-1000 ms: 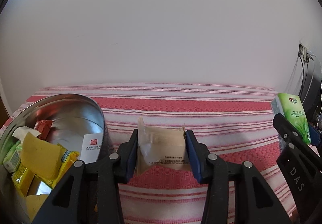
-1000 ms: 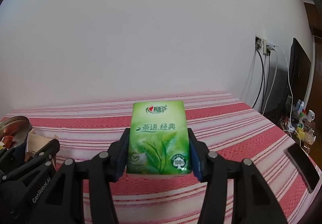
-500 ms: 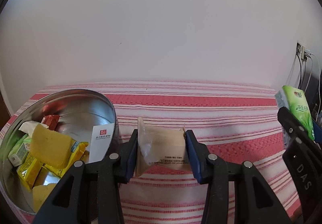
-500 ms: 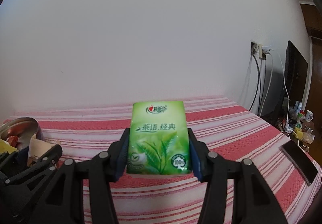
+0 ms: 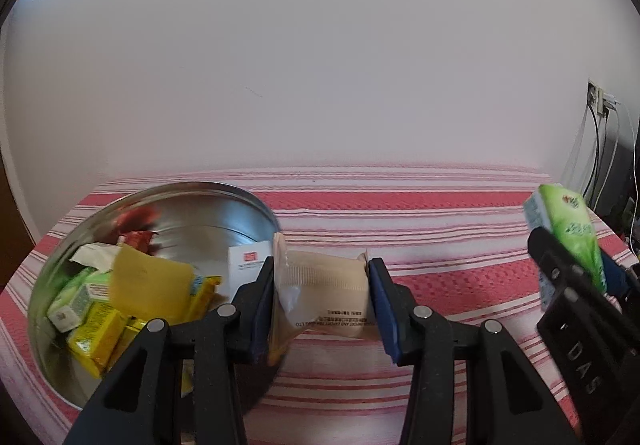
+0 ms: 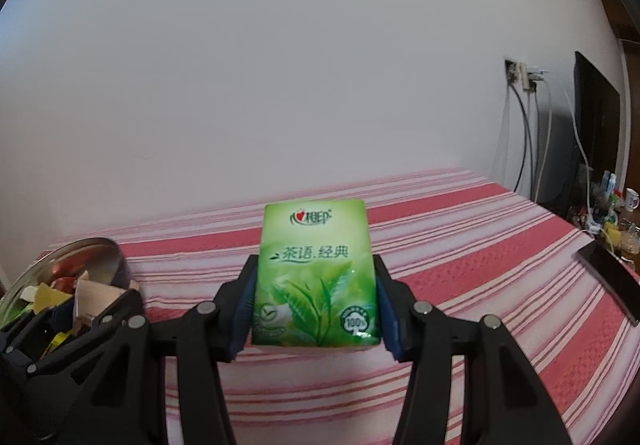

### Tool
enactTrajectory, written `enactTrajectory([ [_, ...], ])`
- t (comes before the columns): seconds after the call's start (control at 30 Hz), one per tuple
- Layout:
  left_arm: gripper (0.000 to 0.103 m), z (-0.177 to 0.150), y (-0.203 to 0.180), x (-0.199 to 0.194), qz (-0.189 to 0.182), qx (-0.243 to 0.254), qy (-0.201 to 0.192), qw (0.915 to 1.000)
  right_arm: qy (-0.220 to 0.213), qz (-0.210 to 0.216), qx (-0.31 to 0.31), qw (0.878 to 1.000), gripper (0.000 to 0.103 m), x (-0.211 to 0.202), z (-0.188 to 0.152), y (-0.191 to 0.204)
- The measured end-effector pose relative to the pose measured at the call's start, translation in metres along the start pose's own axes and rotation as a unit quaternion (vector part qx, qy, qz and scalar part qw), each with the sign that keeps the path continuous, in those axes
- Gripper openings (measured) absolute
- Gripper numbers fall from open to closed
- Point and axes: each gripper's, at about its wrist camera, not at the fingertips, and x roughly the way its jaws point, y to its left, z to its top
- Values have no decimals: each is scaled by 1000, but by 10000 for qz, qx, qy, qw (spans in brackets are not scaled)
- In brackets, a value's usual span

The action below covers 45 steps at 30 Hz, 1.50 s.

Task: Organize objects
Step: 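Carry the beige packet and green tissue pack over the silver tin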

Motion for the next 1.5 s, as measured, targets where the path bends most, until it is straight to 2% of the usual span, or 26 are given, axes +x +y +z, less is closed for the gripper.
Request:
enactTrajectory([
  [0.47, 47, 13, 54, -34, 263, -280, -113, 9992, -24, 524, -119, 9986, 53, -20, -2, 54],
  [0.9, 47, 8, 135, -37, 948, -555, -106, 9939, -12, 1268, -334, 9914, 53, -35, -17, 133],
  [1.03, 47, 6, 153, -33, 1038, -594, -90, 9928, -14, 1430, -420, 9888, 53, -35, -23, 155],
  [1.37, 47, 6, 174, -29, 1335, -553, -96, 9895, -315, 1349, -732, 9876, 53, -29, -23, 184],
  [1.5, 47, 4, 182, -21, 1366, -545, -134, 9890, -275, 1344, -776, 9875, 53, -23, -23, 191],
])
